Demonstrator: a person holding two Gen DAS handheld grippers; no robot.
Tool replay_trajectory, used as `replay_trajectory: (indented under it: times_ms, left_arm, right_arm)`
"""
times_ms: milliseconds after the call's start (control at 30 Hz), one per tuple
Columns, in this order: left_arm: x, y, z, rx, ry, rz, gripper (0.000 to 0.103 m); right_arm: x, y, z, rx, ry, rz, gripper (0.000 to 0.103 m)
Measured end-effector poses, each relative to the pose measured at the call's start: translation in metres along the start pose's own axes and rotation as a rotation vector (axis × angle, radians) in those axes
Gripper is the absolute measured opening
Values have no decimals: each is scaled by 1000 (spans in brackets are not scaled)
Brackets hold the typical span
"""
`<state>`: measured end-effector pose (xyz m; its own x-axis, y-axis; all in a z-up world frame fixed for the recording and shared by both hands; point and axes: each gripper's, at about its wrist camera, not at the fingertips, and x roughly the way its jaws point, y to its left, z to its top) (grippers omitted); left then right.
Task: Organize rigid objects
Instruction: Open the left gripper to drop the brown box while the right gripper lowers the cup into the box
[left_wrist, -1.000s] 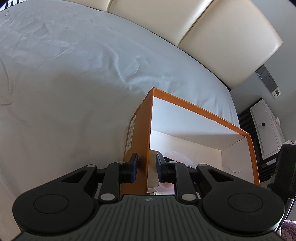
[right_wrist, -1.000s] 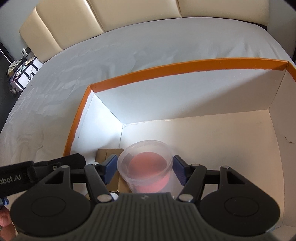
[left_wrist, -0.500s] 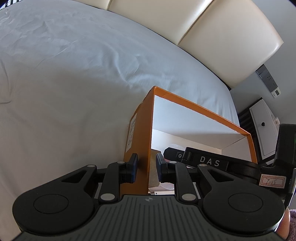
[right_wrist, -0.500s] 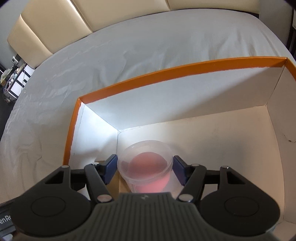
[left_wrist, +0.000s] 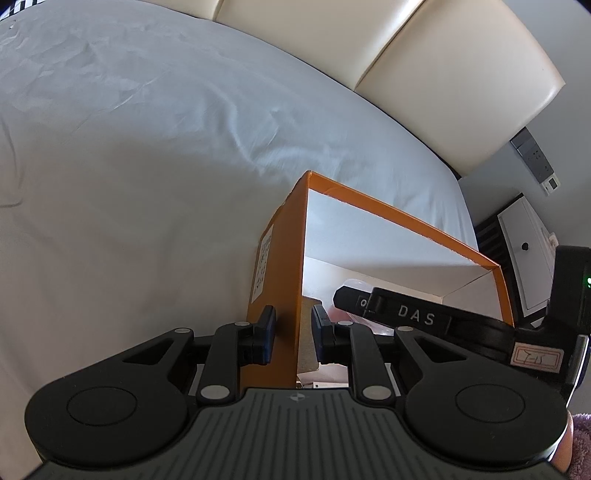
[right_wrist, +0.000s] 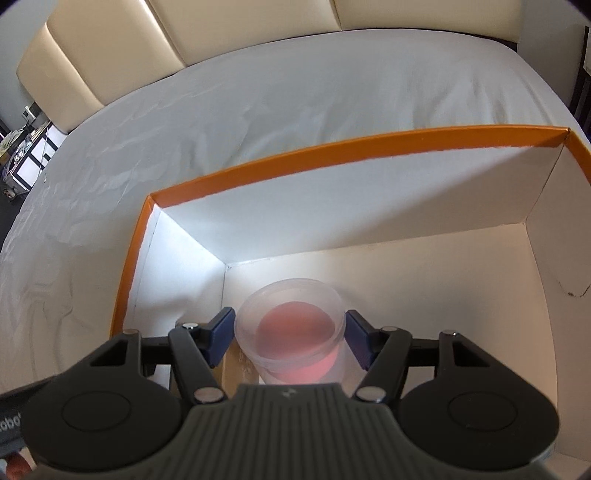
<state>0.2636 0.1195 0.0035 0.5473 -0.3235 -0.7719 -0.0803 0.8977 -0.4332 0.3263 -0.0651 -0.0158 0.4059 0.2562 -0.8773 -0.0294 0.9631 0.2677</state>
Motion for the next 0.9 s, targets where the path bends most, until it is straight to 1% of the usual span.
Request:
replay_trajectory:
  times_ms: [67,200,233,300,433,533,633,700,800,900]
  left_arm:
    - [0,1,0,-3,0,-1,22]
    - [1,2,1,-7,0,-4,22]
    - [1,2,1,-7,1,-5,22]
    - [0,1,2,-5,1,-6,22]
    - [0,1,2,-2,0,-4,22]
    - [0,1,2,-1,-2,-3,22]
    - [0,0,1,4,-7,6,22]
    - [-4,-3,1,19,-20,25,22]
    - [-17,-12,2,50,-64,52,23]
    - [-38,-26,-5,92,-111,41,23]
  right_arm:
    - [6,2,2,3,25,-9,65]
    - [8,7,-2,-38,87,-21,66]
    - [9,6,-3,-32,109,-15,65]
    - [7,2,-6,-23,120,10,65]
    - [7,3,-9,-43,156,37,64]
    - [8,3,-6,-59,172,42,66]
    - [8,0,-5,-51,163,32,66]
    - [1,-2,-7,-53,136,30,67]
    - [-14,-7,-11,-60,100,81,67]
    - [-36,-9,-15,-87,47,112,67]
